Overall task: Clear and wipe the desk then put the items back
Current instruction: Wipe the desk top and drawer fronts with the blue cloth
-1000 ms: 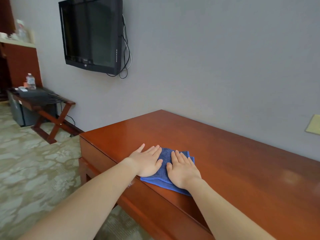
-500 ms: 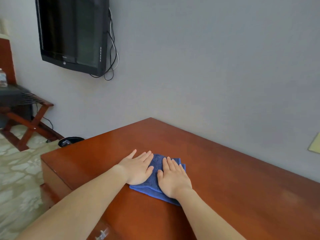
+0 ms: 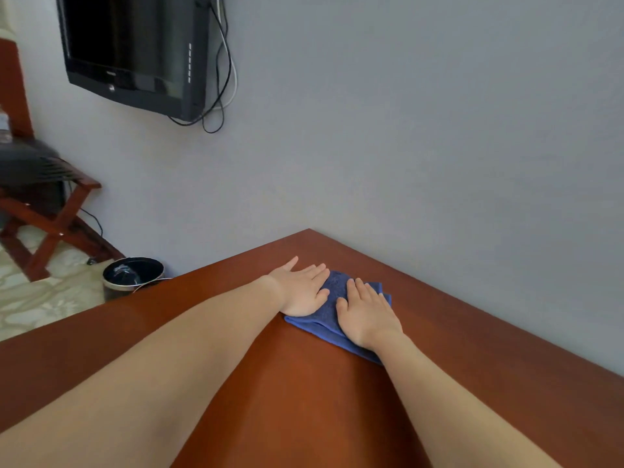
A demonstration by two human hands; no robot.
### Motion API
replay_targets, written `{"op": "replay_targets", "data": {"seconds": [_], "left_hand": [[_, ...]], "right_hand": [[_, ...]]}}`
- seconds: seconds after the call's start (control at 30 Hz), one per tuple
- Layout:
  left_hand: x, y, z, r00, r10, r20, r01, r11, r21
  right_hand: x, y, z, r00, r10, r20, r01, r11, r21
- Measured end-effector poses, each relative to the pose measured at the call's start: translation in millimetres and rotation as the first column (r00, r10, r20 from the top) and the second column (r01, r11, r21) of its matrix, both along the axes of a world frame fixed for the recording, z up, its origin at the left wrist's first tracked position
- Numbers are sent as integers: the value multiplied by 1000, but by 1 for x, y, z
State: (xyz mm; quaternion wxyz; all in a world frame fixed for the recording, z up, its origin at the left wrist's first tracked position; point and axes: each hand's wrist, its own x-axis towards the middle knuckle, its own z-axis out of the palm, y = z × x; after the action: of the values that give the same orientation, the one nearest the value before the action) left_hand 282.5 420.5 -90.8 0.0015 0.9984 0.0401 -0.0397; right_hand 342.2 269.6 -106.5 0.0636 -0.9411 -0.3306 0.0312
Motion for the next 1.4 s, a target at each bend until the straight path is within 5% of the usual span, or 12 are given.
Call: {"op": "replay_targets", "data": {"seconds": [0.43, 1.4], "left_hand": [[129, 26, 4, 1000, -27, -13, 28, 1000, 15], [165, 149, -12, 989, 148, 24, -147, 988, -56]], "right_hand": [[133, 33, 1, 994, -60, 86, 64, 997, -40], [163, 159, 7, 1000, -8, -14, 8, 998, 55]]}}
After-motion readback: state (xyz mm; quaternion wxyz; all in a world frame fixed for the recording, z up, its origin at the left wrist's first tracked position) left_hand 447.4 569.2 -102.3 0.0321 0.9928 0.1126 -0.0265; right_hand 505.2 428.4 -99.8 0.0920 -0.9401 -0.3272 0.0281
